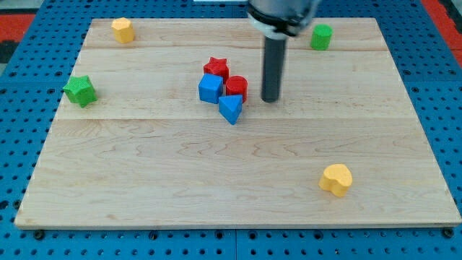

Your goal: Place the green circle to the bottom right of the yellow hexagon

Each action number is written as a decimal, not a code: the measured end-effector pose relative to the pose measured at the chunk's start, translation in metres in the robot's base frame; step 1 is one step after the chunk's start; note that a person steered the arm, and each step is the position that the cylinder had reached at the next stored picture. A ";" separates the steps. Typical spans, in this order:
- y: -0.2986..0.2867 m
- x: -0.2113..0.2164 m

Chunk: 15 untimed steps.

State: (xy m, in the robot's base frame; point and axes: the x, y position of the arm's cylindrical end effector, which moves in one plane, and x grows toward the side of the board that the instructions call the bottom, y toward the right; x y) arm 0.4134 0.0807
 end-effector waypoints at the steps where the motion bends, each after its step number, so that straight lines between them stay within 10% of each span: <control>1: 0.076 -0.011; 3: 0.176 -0.124; 7: 0.204 -0.134; 10: 0.020 -0.122; 12: 0.169 -0.135; 15: 0.073 -0.146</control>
State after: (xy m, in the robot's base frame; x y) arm 0.2672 0.1536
